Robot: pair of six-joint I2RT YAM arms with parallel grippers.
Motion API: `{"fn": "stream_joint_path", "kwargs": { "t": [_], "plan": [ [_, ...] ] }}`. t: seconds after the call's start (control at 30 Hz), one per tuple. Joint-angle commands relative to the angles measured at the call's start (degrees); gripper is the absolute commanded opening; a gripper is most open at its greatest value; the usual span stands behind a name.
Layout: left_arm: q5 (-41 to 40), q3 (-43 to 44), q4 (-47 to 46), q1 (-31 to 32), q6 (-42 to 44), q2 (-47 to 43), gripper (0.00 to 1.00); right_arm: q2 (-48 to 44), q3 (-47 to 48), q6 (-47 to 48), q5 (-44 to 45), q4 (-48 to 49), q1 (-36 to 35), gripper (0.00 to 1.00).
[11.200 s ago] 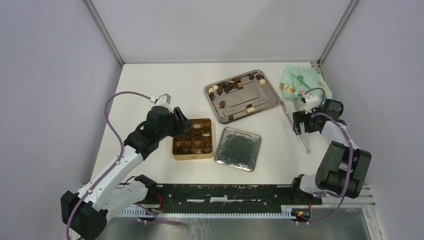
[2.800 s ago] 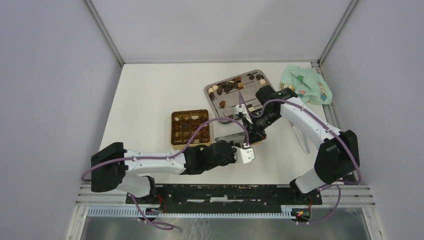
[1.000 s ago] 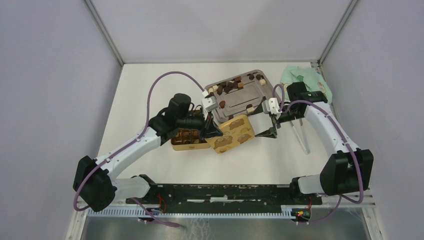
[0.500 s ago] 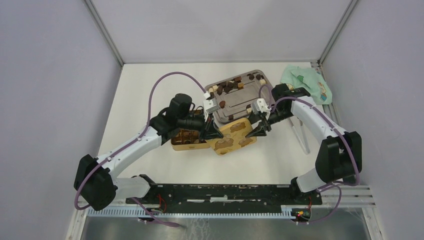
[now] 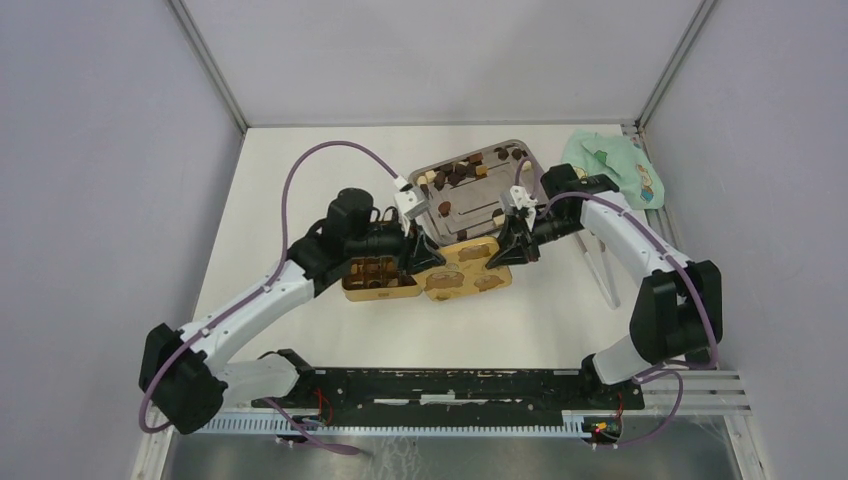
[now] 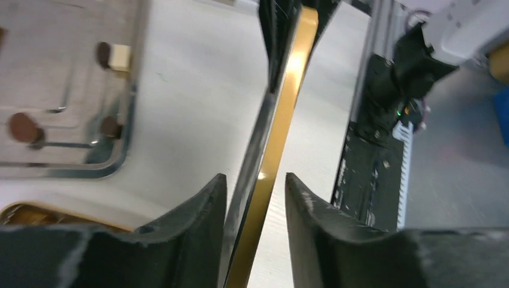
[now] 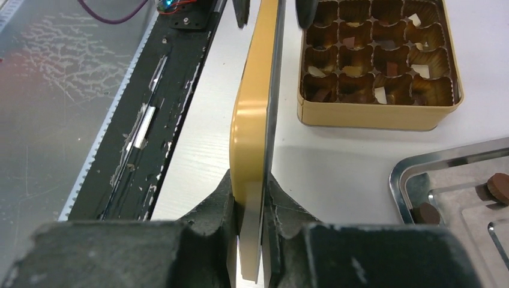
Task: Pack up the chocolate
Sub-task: Adjust the packing box at the center of the board.
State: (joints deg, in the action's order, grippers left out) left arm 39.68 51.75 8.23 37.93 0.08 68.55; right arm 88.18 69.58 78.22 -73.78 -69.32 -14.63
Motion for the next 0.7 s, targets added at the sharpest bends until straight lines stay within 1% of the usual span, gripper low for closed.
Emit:
{"fn": "stream_joint_path", "kwargs": {
  "t": [0.0,0.07,0.1,0.13,0.17,0.27,0.33,0.37,0.4,0.47,0.53,0.6,0.67],
  "plan": [
    [-16.8,-1.1,-7.0,-0.4,-7.8,-8.0,0.53,-4.0,-2.5,-17.4,-2.0,13.1,-0.2,0.00],
    [-24.7,-0.6,-4.9,-0.5,-10.2,-11.0,0.65,-6.1,-5.4,-24.9,-2.0,19.9,0.1,0.00],
    [-28.0,-0.3,-3.4,-0.6,-11.4,-12.3,0.72,-7.3,-6.7,-28.4,-2.0,23.0,0.3,0.00],
    [-31.7,0.0,-2.0,-0.6,-12.5,-14.1,0.81,-8.1,-8.3,-32.3,-2.0,26.6,0.6,0.00],
    [-35.5,0.2,-0.3,-0.5,-13.6,-15.4,0.86,-9.1,-9.5,-35.6,-1.8,29.5,0.9,0.00],
    [-49.3,0.1,5.9,-0.7,-17.5,-18.9,0.91,-11.0,-12.5,-44.0,-2.0,36.2,2.9,0.00],
    [-60.1,-0.7,10.9,-1.1,-20.9,-20.3,0.91,-12.2,-14.4,-49.7,-2.4,41.2,4.5,0.00],
    [-63.7,-1.5,13.3,-1.5,-22.9,-20.6,0.91,-12.7,-15.5,-52.9,-2.9,44.3,5.3,0.00],
    [-66.7,-2.1,15.6,-2.1,-25.0,-20.7,0.91,-13.1,-16.5,-55.9,-3.1,46.8,5.8,0.00],
    [-70.2,-3.7,19.8,-4.0,-28.6,-20.3,0.89,-13.4,-18.0,-59.3,-3.1,50.2,6.2,0.00],
    [-71.5,-5.1,22.8,-7.0,-31.2,-19.3,0.86,-13.4,-18.2,-60.0,-2.9,50.7,6.2,0.00],
    [-71.0,-6.4,24.0,-10.9,-32.2,-17.9,0.80,-13.3,-18.0,-60.3,-2.7,50.8,6.2,0.00],
    [-67.8,-7.7,23.0,-15.7,-32.2,-16.3,0.76,-13.3,-17.8,-60.6,-2.5,50.8,6.2,0.00]
  ]
}}
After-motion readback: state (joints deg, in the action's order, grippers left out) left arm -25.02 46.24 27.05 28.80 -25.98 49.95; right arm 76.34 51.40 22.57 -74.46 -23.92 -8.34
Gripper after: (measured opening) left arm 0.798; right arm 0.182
